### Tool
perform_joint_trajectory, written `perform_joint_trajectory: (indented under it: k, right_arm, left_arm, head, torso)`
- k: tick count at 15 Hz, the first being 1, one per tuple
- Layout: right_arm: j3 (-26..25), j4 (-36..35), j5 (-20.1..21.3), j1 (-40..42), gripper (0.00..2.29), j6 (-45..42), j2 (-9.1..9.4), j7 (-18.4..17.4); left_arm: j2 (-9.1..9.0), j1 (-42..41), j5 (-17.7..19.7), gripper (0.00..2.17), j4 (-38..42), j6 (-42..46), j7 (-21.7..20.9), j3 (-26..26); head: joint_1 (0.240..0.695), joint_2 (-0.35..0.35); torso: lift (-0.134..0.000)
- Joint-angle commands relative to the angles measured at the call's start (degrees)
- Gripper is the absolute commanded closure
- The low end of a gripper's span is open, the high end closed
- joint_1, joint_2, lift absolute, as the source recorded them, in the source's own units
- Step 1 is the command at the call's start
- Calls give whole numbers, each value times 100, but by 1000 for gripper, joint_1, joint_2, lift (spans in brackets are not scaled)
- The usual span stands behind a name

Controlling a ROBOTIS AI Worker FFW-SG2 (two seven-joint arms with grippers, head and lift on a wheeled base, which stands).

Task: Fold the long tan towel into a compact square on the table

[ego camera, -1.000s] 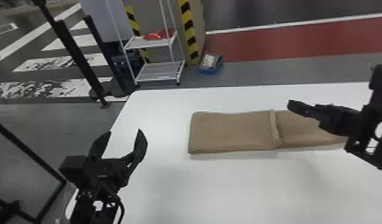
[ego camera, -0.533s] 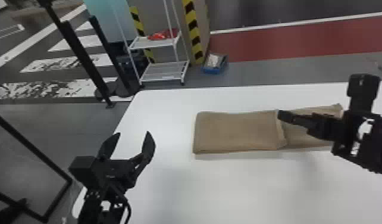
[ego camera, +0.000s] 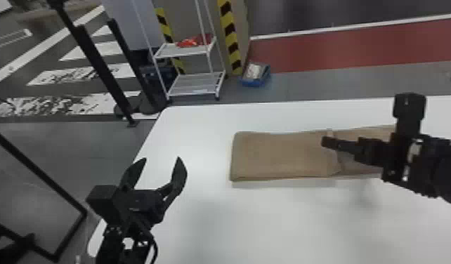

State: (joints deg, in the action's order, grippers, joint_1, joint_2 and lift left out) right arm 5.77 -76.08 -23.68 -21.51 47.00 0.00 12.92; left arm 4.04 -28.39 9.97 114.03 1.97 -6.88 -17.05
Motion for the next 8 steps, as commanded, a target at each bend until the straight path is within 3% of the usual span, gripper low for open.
perform_joint_trajectory:
  k: [1,8]
  right_arm:
    - [118,304,22,-161,329,-63,5,17]
    - [267,436,48,-222,505,-151,5,79]
  left_arm:
    - [0,0,5,134,-22,0,-24,0]
    - [0,17,5,137,-101,0,-33,0]
  head:
    - [695,326]
    - [695,339]
  torso:
    - [-123]
    - [-123]
